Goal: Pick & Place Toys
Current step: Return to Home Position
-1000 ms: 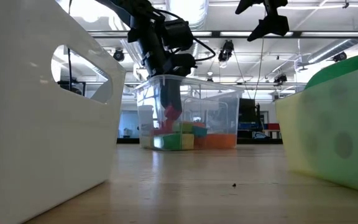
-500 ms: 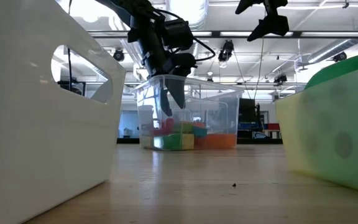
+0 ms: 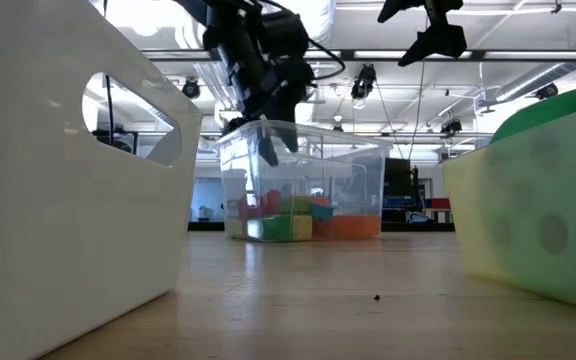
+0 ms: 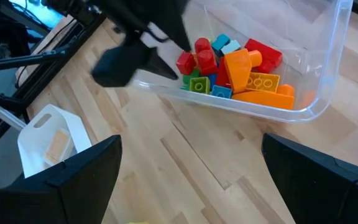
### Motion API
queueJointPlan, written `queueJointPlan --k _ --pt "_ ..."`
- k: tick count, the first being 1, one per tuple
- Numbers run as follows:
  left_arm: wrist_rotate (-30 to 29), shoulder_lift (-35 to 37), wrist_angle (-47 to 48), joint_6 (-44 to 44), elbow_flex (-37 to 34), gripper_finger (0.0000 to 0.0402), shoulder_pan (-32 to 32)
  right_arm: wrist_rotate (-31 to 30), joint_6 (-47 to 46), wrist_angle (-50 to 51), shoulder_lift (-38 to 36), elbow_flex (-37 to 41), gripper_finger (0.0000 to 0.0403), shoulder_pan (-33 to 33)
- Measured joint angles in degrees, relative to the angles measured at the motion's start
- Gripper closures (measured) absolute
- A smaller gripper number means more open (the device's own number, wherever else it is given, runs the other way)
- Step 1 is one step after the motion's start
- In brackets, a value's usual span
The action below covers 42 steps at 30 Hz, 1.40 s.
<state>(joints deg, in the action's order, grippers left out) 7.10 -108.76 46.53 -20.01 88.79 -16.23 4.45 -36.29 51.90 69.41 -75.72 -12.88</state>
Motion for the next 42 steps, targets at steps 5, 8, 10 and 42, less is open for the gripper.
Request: queueJointPlan --k 5,8,10,42 --pt "-0.03 5.04 3.3 -0.02 0.11 0.0178 0.67 -0.06 0.24 -0.03 0.0 -0.31 0.0024 0.01" --pt "-0.31 9.01 4.68 -0.2 0.06 0.0207 1.7 -1.07 0.1 -0.74 -0.02 -0.35 0.004 0.37" --pt "-1.05 11.88 4.97 -0.2 -0.16 0.0229 2.99 -2.1 0.05 -1.4 -0.02 -0.33 0.0071 0.66" --pt "-7.99 75.61 -17.67 -7.48 -47.89 0.0389 16.79 -23.58 -6.58 4.71 -18.75 2.77 0.0373 21.47"
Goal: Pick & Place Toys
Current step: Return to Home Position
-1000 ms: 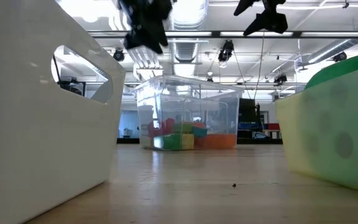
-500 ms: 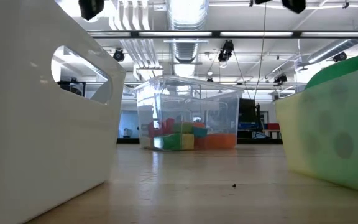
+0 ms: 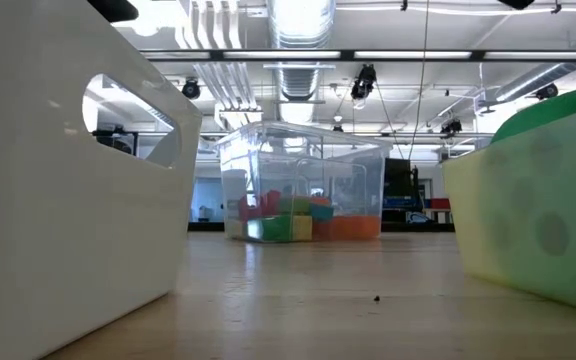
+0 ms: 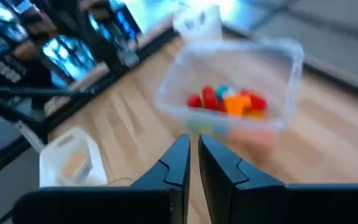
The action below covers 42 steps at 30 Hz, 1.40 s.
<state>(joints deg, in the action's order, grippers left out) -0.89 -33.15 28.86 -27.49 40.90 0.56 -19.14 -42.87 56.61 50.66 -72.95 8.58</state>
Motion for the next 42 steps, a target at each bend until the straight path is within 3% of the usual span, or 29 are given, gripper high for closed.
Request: queueJointPlan --k 4,10,22,27,35,42 --pt "2.25 5.05 -7.93 6.49 -7.08 0.0389 0.04 -5.51 4.52 -9.85 -2.55 5.45 0.0373 4.68" --pt "2.85 12.22 -10.07 7.7 -14.72 0.0389 0.09 -4.15 10.72 -34.35 -7.39 18.67 0.0373 10.38" --pt "4.55 23.97 -17.23 9.53 -26.26 0.0389 0.11 -3.15 14.71 -68.91 -16.48 45.41 0.0373 16.91" --pt "4.57 27.66 -17.18 8.88 -29.45 0.0389 0.11 -2.82 17.57 -77.9 -20.48 52.57 0.0373 17.81" --pt "4.99 33.26 -17.6 8.37 -33.75 0.0389 0.09 2.59 18.04 -87.16 -27.56 62.29 0.0373 17.75" --pt "4.71 33.07 -22.71 7.96 -38.01 0.0389 0.09 2.72 15.0 -92.34 -31.15 70.49 0.0373 17.32"
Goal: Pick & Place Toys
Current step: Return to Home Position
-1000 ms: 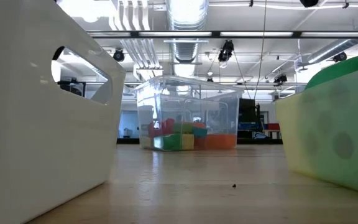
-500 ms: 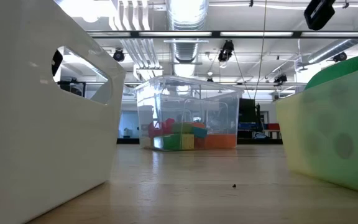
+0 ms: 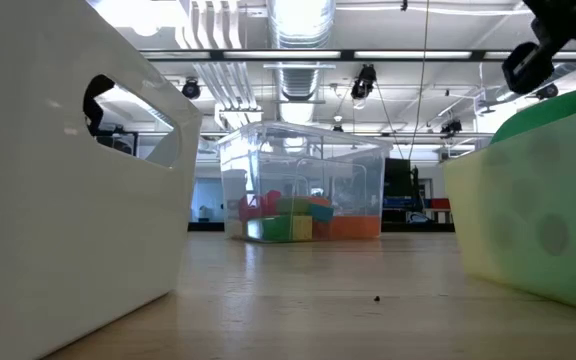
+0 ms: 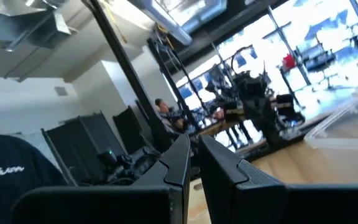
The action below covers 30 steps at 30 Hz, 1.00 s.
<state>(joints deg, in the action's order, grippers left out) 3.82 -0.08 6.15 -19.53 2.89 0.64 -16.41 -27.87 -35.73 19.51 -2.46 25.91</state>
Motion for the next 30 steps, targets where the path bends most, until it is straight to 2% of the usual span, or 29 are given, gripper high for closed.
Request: queueJointPlan --k 2,11,22,30 --pt "0.01 -0.46 -2.16 0.32 -0.64 0.0389 0.0 -0.09 1.6 -2.15 -0.95 1.99 0.0373 -0.07" --pt "-4.26 -0.41 -2.47 2.93 -0.87 0.0389 -0.02 -0.2 11.48 4.4 -4.15 1.97 0.0373 -1.61" --pt "-4.24 -0.45 -2.34 3.06 -0.87 0.0389 -0.02 -0.14 35.99 7.48 -2.83 1.97 0.0373 -1.59" --pt "-4.24 -0.45 -2.3 3.06 -0.89 0.0389 -0.02 -0.12 39.9 8.09 -2.49 1.97 0.0373 -1.57"
